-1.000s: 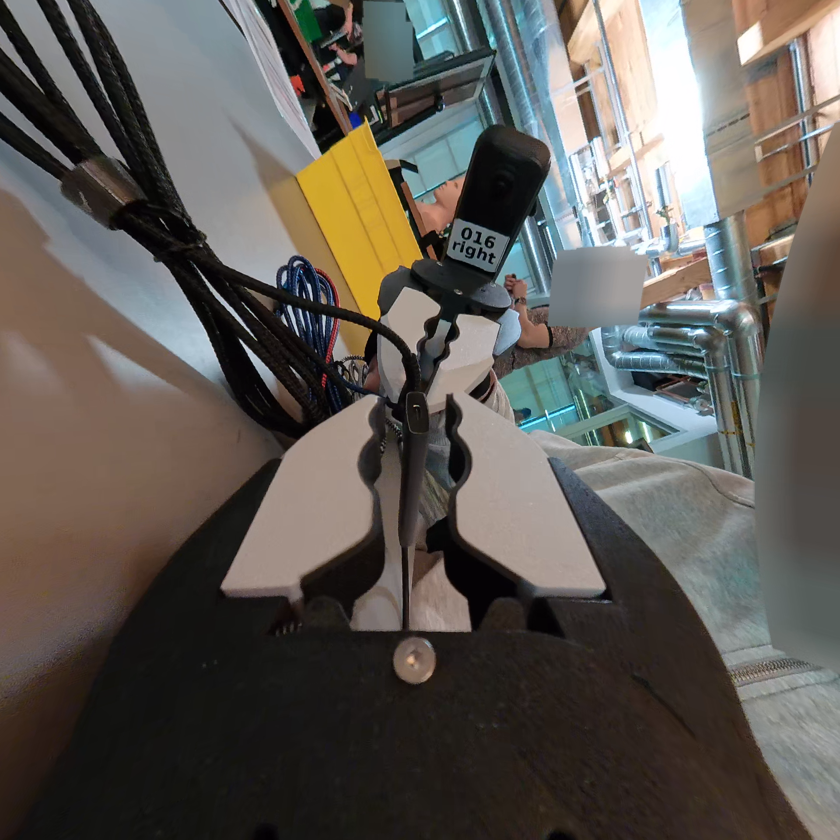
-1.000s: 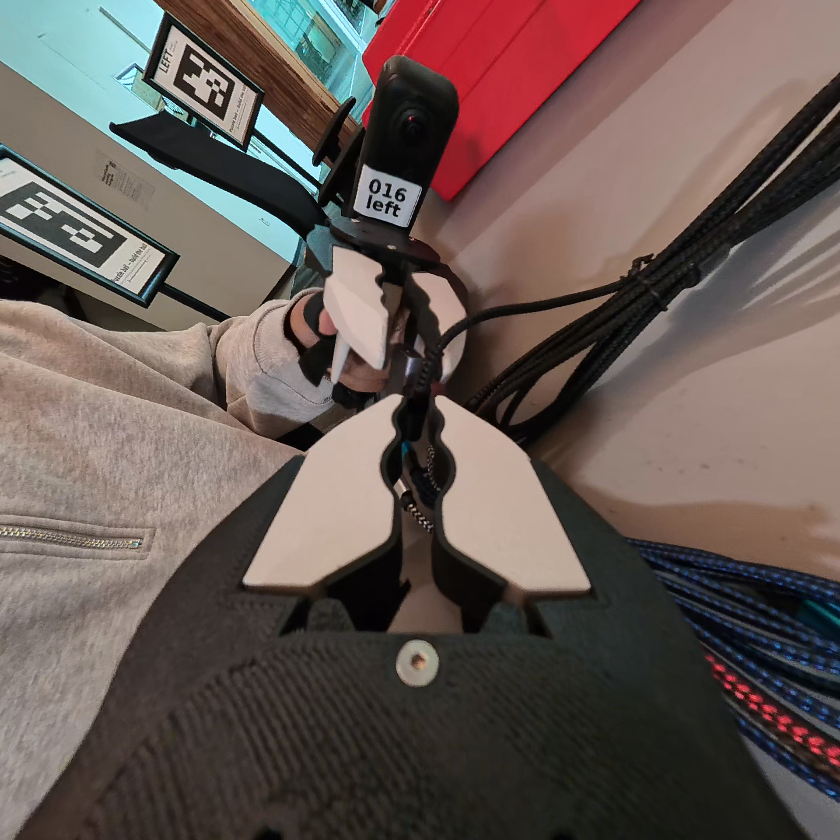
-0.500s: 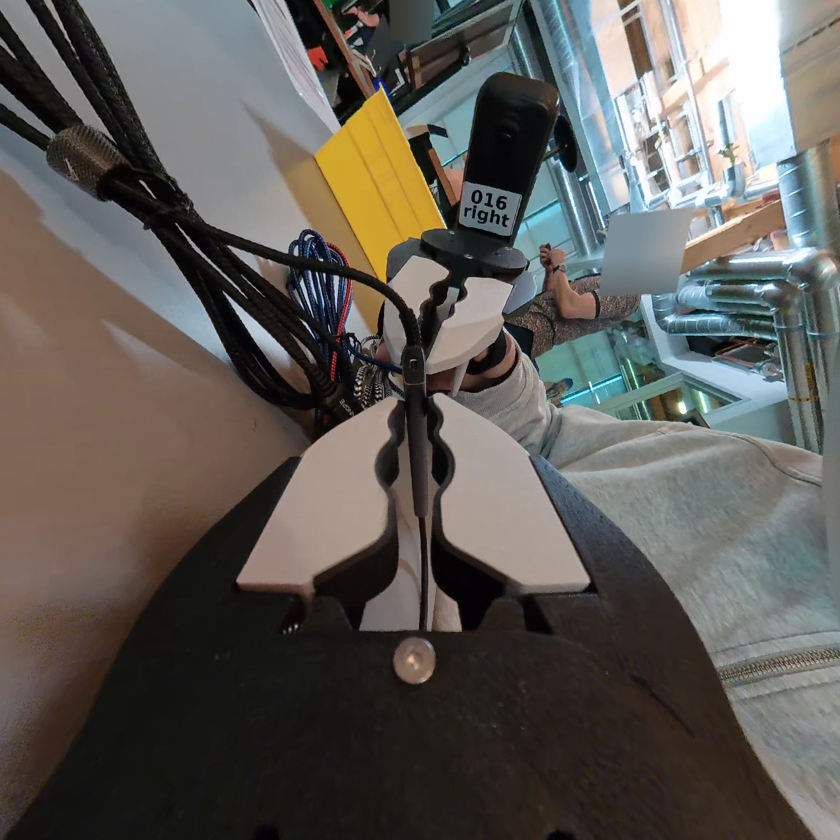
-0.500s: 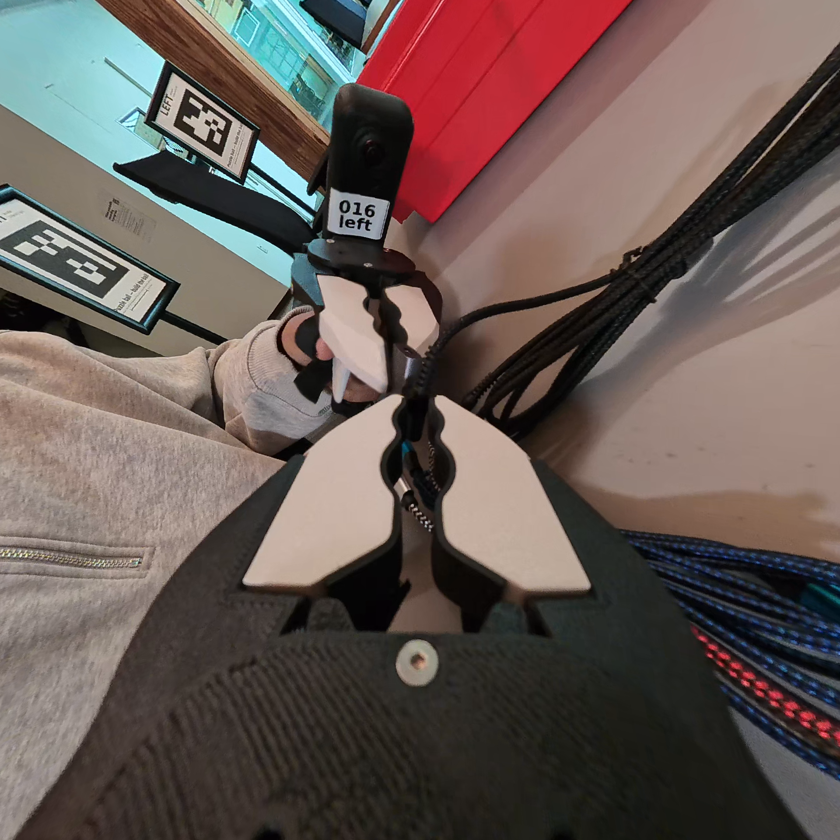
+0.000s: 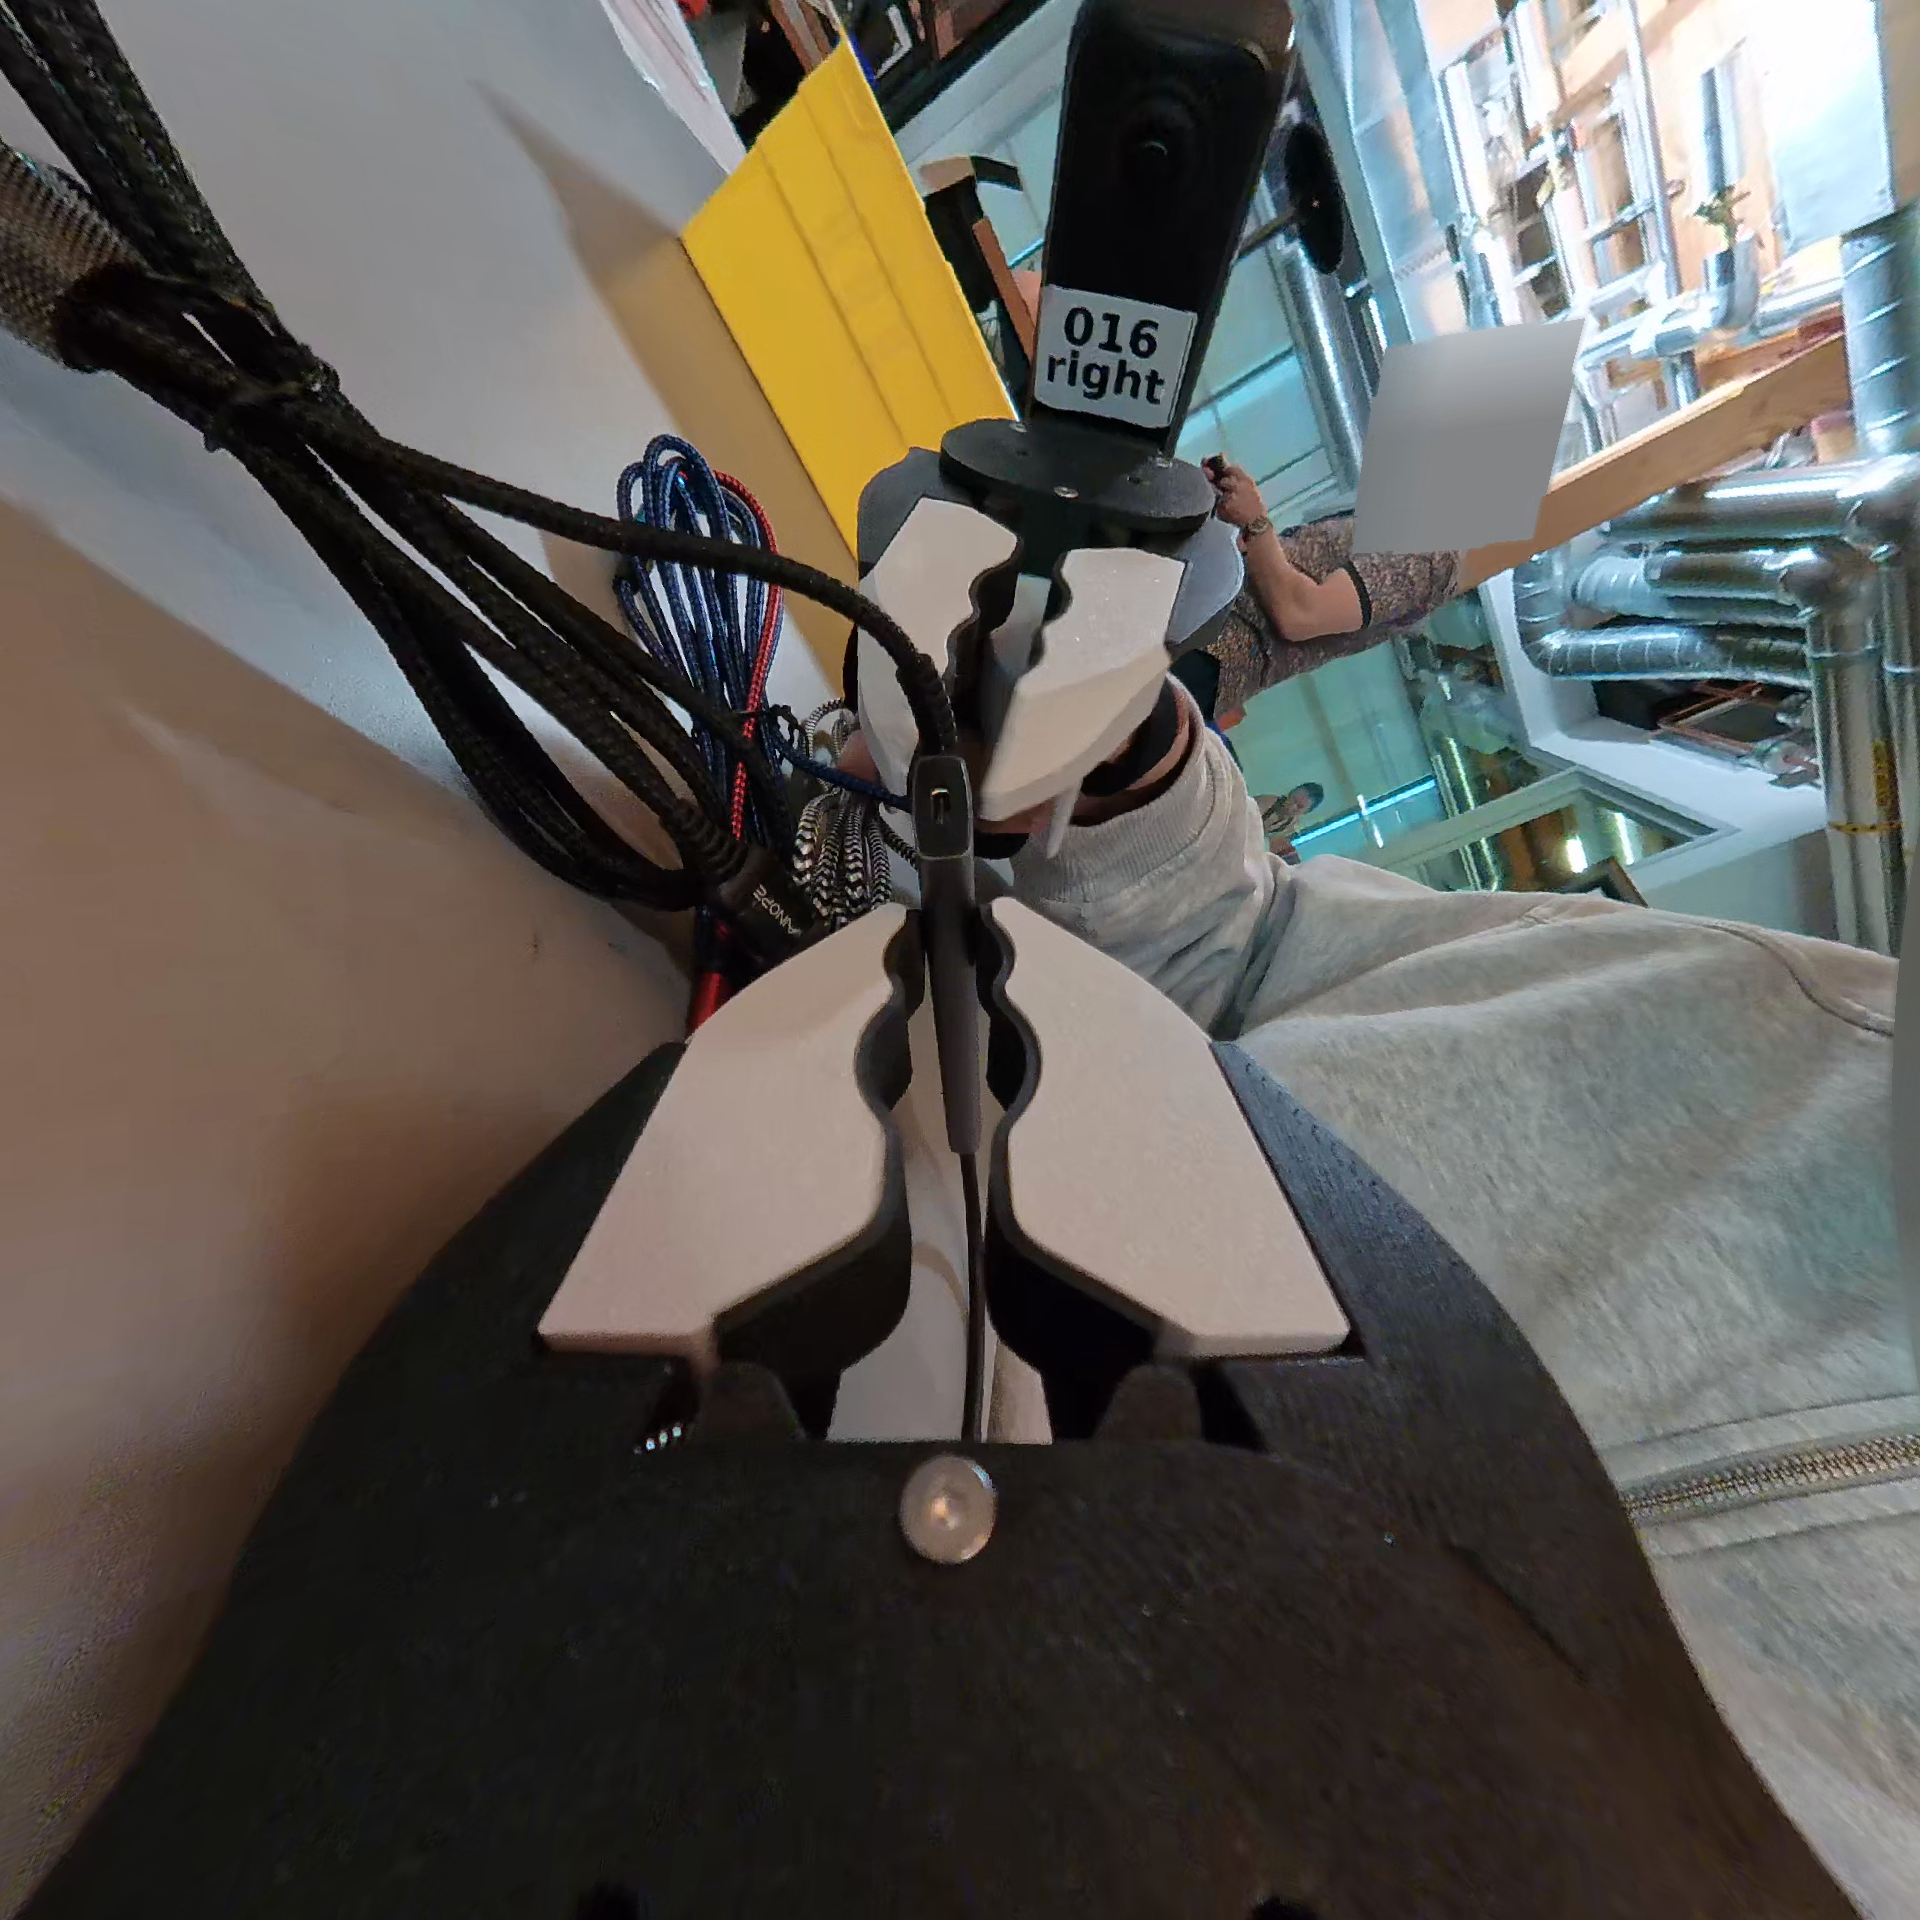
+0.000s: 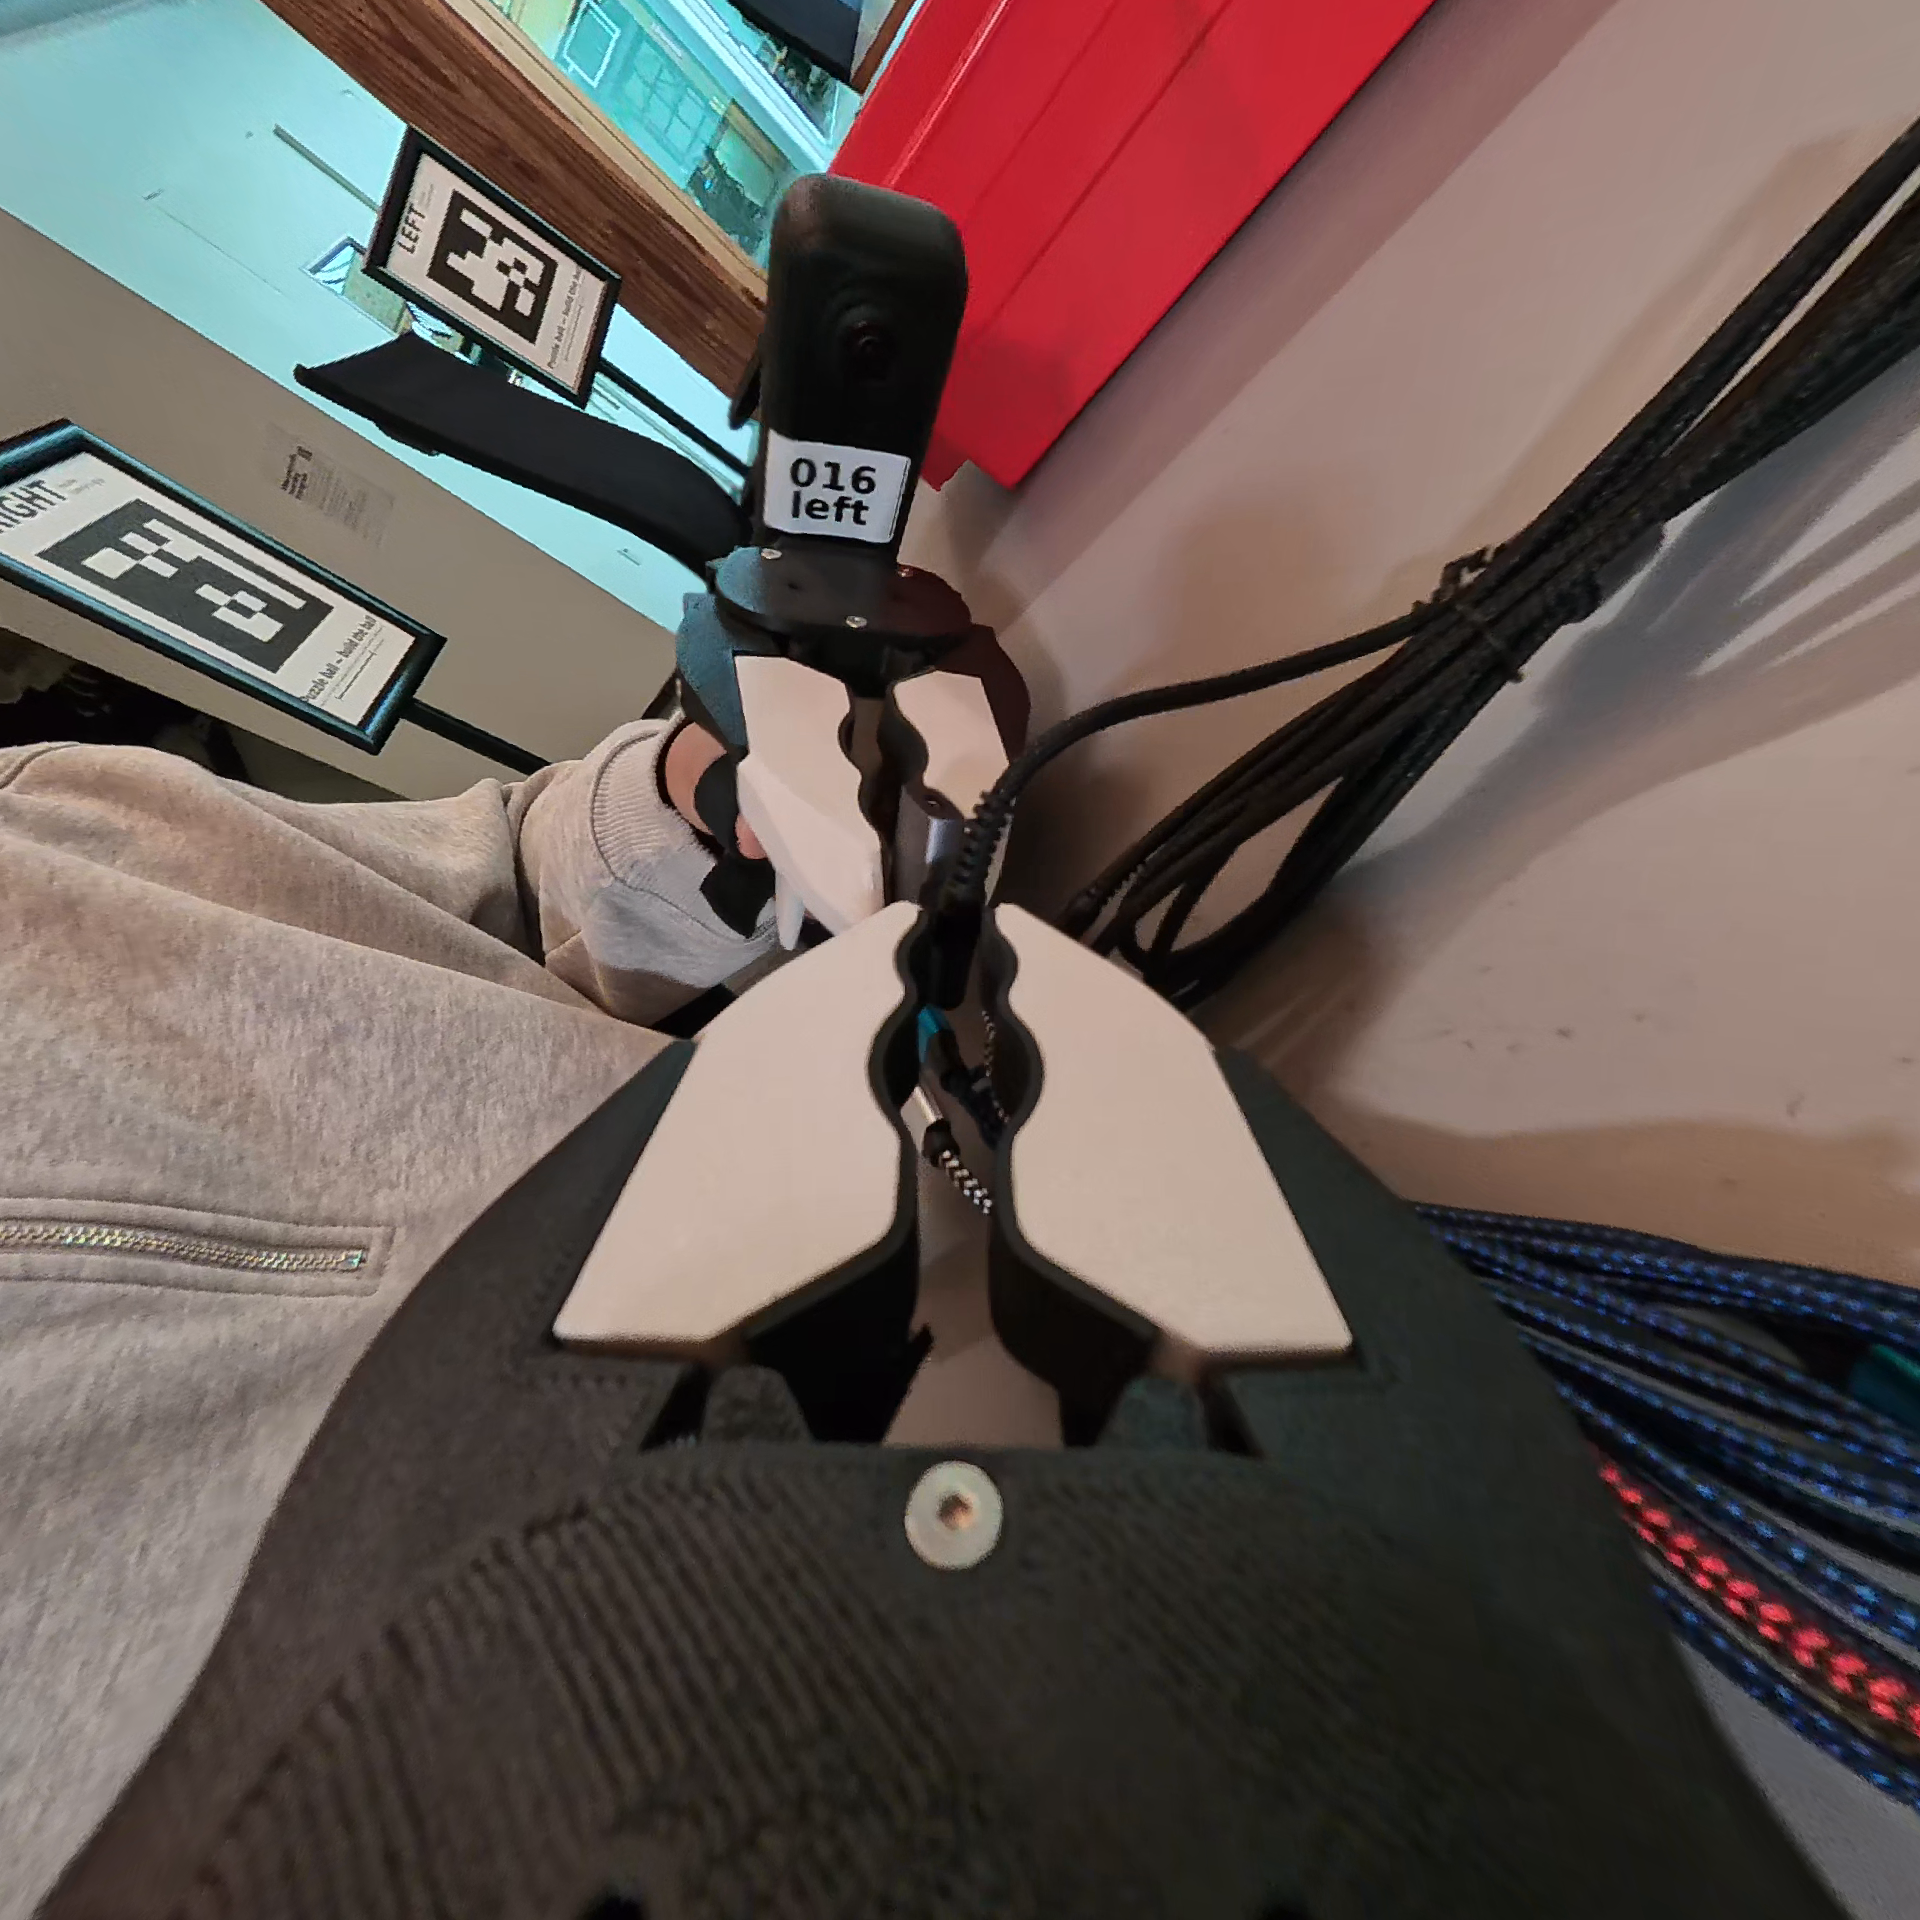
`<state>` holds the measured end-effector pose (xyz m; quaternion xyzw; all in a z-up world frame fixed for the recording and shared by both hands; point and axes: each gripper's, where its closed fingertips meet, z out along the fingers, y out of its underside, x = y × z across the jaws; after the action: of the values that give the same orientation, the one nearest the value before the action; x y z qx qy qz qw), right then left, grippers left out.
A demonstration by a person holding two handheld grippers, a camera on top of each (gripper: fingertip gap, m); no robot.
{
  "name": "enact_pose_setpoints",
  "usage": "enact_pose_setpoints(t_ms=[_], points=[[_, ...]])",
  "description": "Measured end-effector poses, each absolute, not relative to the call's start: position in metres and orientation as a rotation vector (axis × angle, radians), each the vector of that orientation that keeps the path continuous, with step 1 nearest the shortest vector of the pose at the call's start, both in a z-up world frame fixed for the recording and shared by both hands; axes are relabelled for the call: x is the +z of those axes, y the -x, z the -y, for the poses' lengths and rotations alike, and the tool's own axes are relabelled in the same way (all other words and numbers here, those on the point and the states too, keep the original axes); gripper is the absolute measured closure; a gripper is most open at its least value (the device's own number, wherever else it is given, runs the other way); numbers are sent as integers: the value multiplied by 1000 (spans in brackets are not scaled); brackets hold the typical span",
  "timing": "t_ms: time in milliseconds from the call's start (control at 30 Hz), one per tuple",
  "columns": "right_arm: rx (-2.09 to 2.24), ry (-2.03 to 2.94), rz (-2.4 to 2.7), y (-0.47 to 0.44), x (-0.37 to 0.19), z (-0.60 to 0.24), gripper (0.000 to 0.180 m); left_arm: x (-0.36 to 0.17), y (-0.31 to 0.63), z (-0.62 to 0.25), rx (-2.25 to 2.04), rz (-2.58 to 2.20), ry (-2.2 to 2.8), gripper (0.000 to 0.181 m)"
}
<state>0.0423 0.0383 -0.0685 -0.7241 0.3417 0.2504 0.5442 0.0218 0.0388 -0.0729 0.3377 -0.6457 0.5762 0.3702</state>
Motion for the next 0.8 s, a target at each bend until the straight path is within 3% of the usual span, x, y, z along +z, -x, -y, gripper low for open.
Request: enact_pose_setpoints(t_ms=[133,467,800], points=[[689,1689,-777,-37,-63,-38,158,-73,-20,-38,1473,1663,-851,172],[730,1759,-738,-30,-70,-31,171,-72,-13,-35,1455,1679,-807,172],[775,1745,-743,-29,-69,-28,167,-71,-11,-34,1447,1673,-791,172]])
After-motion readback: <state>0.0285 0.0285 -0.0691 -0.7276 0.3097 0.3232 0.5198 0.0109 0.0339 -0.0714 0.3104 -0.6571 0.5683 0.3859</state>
